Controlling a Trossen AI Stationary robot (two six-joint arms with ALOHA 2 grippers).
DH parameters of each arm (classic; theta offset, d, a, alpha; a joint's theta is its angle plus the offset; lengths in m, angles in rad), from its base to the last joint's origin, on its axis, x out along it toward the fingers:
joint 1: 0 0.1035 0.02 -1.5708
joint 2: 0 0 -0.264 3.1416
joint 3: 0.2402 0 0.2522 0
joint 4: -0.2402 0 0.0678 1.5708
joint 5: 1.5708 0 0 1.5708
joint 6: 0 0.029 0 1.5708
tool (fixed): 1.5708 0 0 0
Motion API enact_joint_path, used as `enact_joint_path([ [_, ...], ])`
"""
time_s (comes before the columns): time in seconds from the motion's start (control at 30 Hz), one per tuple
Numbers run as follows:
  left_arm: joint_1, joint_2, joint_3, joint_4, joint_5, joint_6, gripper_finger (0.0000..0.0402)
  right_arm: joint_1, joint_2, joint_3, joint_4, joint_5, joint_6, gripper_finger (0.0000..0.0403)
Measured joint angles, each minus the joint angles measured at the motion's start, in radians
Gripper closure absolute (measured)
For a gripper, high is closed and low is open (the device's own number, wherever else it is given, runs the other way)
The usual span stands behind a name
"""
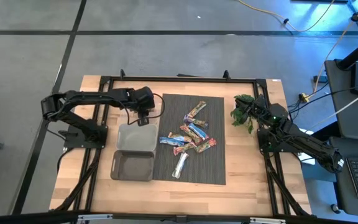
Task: Pick and place Granola Bars by type
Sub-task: Put the yellow granola bar into the transparent bin, then put the blue granola bar into the gray bin
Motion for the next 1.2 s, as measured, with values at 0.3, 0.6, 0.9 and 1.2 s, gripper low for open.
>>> enact_joint_path([
  [0.3, -0.001, 0.000, 0.000, -0.001, 0.003, -0.025, 0.0229, 0.000, 0.000, 0.000, 0.000, 0.000, 0.000, 0.0351],
  [0.6, -0.001, 0.000, 0.000, -0.001, -0.004, -0.026, 0.0205, 0.000, 0.000, 0.000, 0.000, 0.000, -0.001, 0.0351],
  [0.9, -0.001, 0.000, 0.011, -0.004, -0.002, -0.023, 0.0205, 0.000, 0.000, 0.000, 0.000, 0.000, -0.001, 0.0351],
  [1.2, -0.056, -0.017, 0.130, 0.023, 0.055, 0.023, 0.0209, 0.000, 0.000, 0.000, 0.000, 0.000, -0.003, 0.0351],
])
